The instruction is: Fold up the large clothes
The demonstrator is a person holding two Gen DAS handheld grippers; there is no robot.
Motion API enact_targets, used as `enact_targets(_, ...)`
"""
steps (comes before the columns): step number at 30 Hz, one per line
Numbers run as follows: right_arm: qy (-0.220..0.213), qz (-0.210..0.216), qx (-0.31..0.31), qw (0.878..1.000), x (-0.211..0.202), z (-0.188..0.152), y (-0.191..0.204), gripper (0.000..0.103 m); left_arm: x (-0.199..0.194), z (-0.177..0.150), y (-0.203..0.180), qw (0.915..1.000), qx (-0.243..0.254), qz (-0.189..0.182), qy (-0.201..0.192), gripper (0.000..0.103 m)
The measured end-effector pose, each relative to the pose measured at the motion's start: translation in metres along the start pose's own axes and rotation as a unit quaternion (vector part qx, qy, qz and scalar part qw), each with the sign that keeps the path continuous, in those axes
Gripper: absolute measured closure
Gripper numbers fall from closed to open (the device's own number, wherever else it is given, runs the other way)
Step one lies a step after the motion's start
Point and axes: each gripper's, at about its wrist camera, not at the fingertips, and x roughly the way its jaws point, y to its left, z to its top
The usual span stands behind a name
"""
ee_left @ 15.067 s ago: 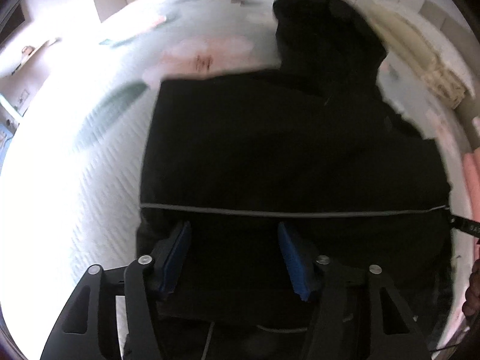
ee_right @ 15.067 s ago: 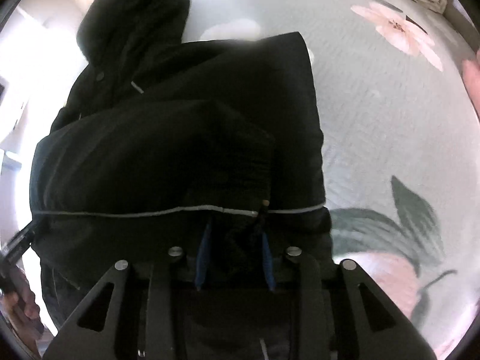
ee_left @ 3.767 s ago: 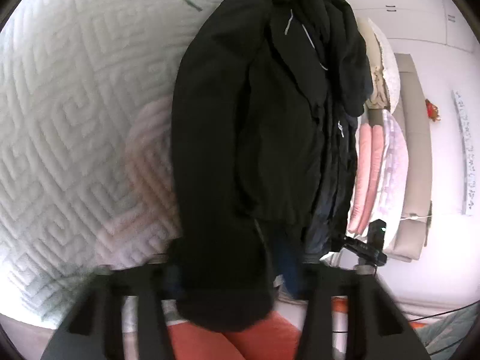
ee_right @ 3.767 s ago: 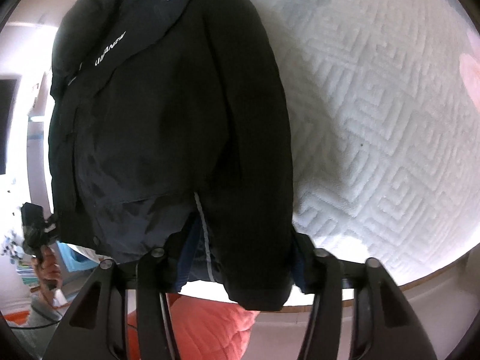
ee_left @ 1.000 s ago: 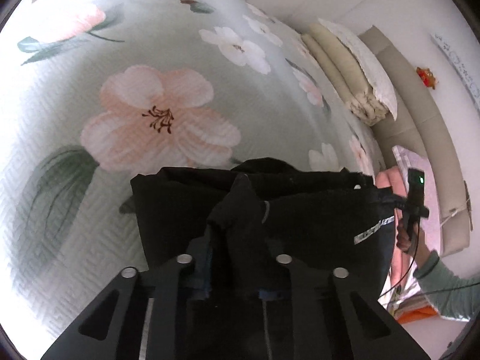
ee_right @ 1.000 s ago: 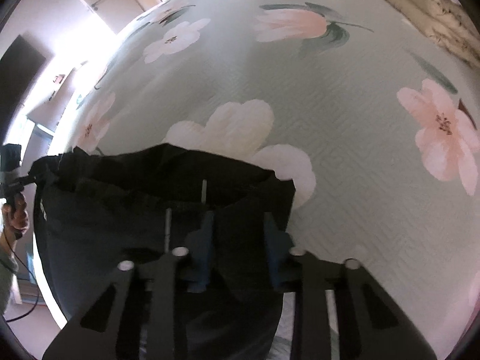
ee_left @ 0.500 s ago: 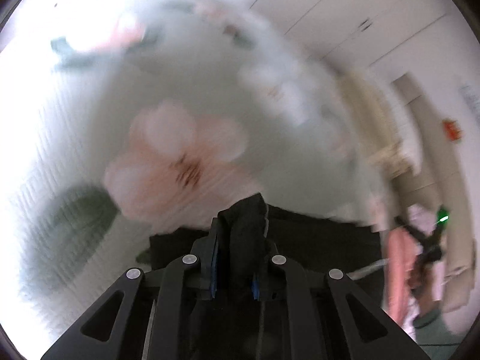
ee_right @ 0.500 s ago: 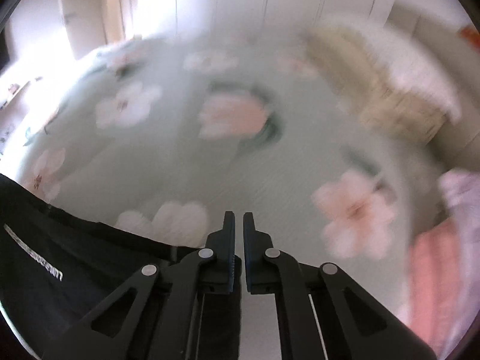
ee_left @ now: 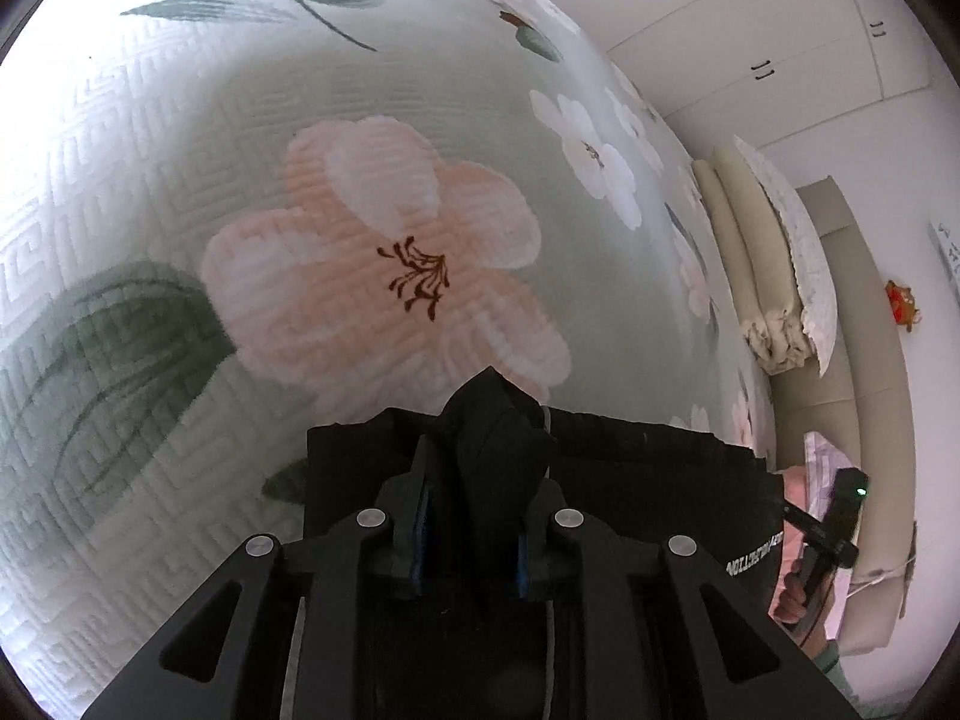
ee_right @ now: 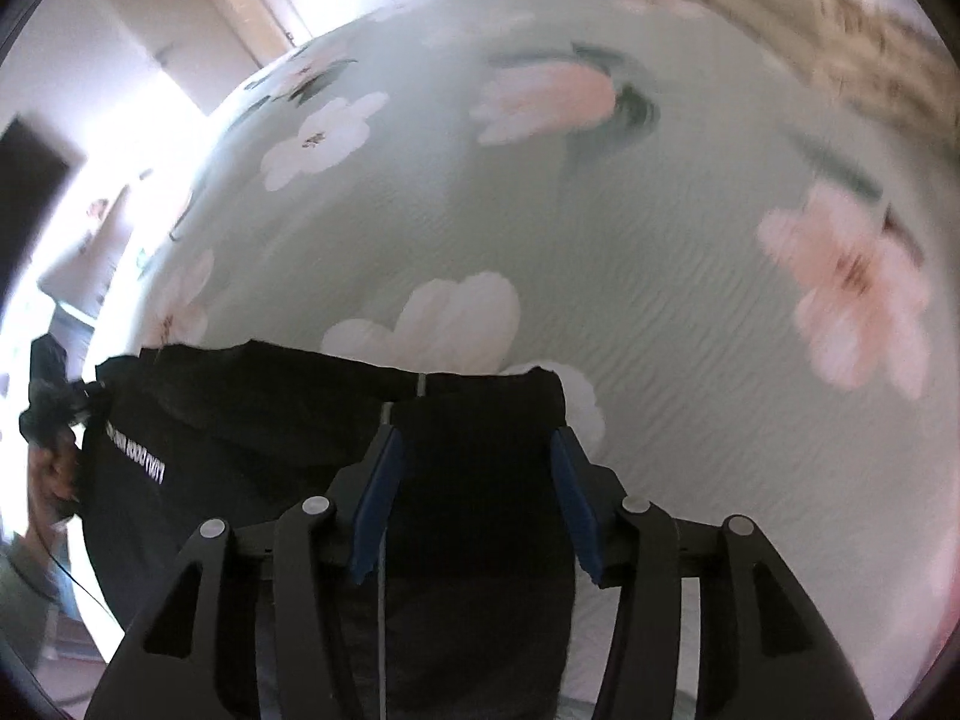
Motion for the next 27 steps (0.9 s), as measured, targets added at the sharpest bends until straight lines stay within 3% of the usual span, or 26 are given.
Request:
enact_targets(2,0.012,0.017,0.014,1.0,0.014,0.002,-0.006,0.047,-0.002,-0.001,-0.001,1.0,-0.001,0.001,-0.006,0.082)
enact_targets(3,0.009,0.005,0.017,1.0,0.017,0.0,-0.007,0.071,-0.002,-0.001,-0.004,1.0,-0.001,0.002,-0.009,0.082)
enact_targets(4,0.006,-0.002,0.014,1.0,0.016,-0.002,-0.006,0.088,-0.005,-0.003,-0.005,0.9999,0.0,0.004,-0.014,0.082)
enact_targets(8,-0.009,-0.023,-0.011,1.0,0.002,-0.01,0.002,0.087,-0.011,-0.006,-0.006,0.9999,0.009,0.004,-0.012,0.082)
enact_targets(9,-0.005,-0.028,-0.014,0.999,0.001,-0.011,0.002,0.082,-0.011,-0.006,-0.005,0.9999,0.008,0.004,-0.01,0.082)
enact_targets(12,0.009,-0.018,-0.006,1.0,0.003,-0.008,-0.005,0.05,-0.011,-0.006,-0.004,1.0,0.004,0.001,-0.008,0.082)
enact_targets(16,0.002,0.003,0.003,1.0,0.004,-0.005,-0.01,0.05,-0.008,-0.005,-0.002,1.0,0.004,0.0,-0.004,0.081)
enact_targets(20,0.021,0.018,0.01,1.0,0.024,-0.006,-0.012,0.05,-0.005,-0.004,0.002,1.0,-0.003,-0.007,-0.003,0.08)
enact_targets(21,0.016,0.012,0.007,1.0,0.025,-0.007,-0.009,0.056,-0.005,-0.003,0.002,1.0,-0.003,-0.006,-0.004,0.081)
enact_targets(22,0.005,0.002,-0.004,1.0,0.022,-0.008,-0.005,0.074,-0.008,-0.003,0.0,0.9999,-0.003,-0.001,-0.012,0.082)
enact_targets(23,-0.003,-0.004,-0.014,1.0,0.018,-0.01,0.001,0.083,-0.011,-0.004,-0.002,0.9998,-0.001,0.003,-0.018,0.082)
enact_targets(27,-0.051,-0.081,-0.076,0.993,-0.017,-0.012,0.032,0.09,-0.043,-0.003,-0.017,0.9977,0.004,0.01,-0.067,0.083)
